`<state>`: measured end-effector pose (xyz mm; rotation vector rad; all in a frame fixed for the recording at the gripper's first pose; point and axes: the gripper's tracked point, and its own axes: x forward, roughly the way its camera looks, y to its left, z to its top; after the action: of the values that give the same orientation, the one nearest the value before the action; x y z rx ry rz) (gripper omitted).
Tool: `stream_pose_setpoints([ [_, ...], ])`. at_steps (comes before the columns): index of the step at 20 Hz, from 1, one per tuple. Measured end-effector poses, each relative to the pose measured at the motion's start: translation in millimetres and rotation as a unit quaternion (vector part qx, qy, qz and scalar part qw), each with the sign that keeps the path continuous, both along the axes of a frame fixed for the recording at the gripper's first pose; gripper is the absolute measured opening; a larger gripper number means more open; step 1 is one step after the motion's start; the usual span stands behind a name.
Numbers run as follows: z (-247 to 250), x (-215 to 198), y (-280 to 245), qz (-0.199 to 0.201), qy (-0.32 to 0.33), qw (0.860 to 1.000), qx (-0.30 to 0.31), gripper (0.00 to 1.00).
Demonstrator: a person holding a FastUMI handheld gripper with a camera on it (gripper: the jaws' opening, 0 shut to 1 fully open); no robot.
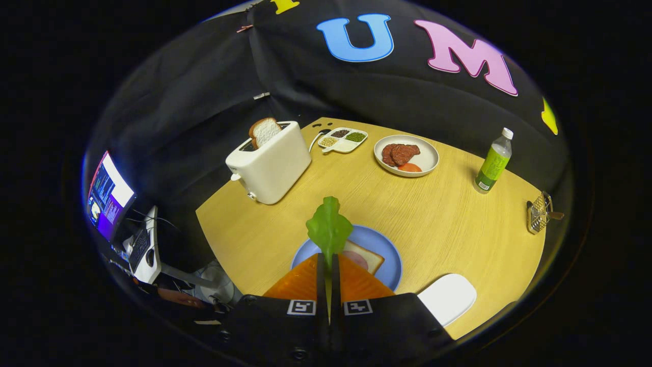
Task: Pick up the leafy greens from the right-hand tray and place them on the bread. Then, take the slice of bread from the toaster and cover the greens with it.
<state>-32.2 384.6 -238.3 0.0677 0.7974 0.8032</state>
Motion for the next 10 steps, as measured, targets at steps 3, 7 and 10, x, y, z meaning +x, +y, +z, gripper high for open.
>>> stream_pose_setpoints([
  [3,-13.8,5.0,0.3,-0.012,0.001,1.0,-0.018,0.05],
  [7,-41.1,6.4,-4.0,-0.036,0.017,0.998,-0.047,0.62],
  [10,-37.4,4.6,-6.4,-0.046,0.01,0.998,-0.043,0.78],
])
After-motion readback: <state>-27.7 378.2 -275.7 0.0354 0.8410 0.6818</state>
